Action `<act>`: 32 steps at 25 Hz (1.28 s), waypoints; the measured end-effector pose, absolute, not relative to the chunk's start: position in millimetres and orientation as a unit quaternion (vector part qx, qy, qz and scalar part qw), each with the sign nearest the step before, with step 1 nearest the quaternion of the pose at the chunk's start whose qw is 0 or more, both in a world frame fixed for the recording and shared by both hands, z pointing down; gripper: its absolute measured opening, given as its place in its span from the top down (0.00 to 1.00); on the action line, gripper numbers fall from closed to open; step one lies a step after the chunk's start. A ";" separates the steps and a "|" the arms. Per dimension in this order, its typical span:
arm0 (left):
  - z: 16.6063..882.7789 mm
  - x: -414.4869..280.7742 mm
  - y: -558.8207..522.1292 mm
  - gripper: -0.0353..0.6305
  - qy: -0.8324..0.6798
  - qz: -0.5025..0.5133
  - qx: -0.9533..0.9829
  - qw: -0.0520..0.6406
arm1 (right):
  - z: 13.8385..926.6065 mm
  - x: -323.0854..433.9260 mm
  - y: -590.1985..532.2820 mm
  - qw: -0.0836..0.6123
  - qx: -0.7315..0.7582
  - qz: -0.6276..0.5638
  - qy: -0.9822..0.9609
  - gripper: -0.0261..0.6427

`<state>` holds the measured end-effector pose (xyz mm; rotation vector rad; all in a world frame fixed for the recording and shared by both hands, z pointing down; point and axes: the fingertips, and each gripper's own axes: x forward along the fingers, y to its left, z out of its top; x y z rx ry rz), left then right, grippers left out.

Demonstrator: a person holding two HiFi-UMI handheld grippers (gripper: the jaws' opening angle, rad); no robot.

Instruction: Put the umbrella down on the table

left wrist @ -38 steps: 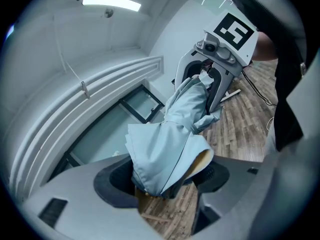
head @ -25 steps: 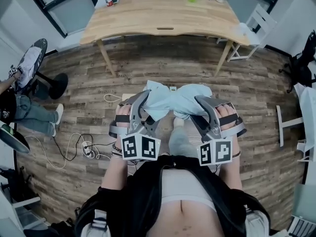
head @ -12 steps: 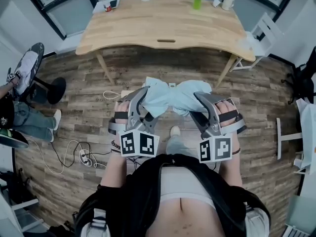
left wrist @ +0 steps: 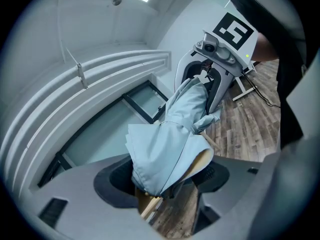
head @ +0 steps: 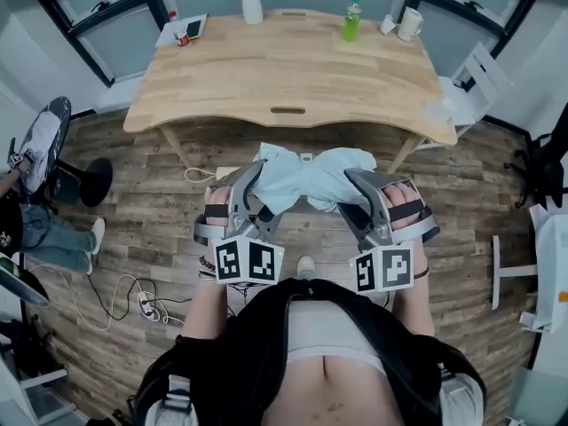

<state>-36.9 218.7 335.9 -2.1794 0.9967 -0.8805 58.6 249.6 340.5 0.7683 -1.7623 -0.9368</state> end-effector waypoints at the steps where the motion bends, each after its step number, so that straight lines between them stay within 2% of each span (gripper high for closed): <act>1: 335.4 -34.3 211.3 0.49 0.375 -0.330 -0.816 0.290 | 339.9 61.3 241.9 0.480 0.314 -0.385 -0.723 0.52; 12: 333.3 -14.9 151.0 0.49 0.385 -0.334 -0.812 0.285 | 337.2 81.2 179.7 0.475 0.302 -0.394 -0.727 0.52; 32: 339.5 -14.8 142.2 0.49 0.379 -0.343 -0.810 0.288 | 345.8 81.1 169.7 0.470 0.303 -0.382 -0.736 0.52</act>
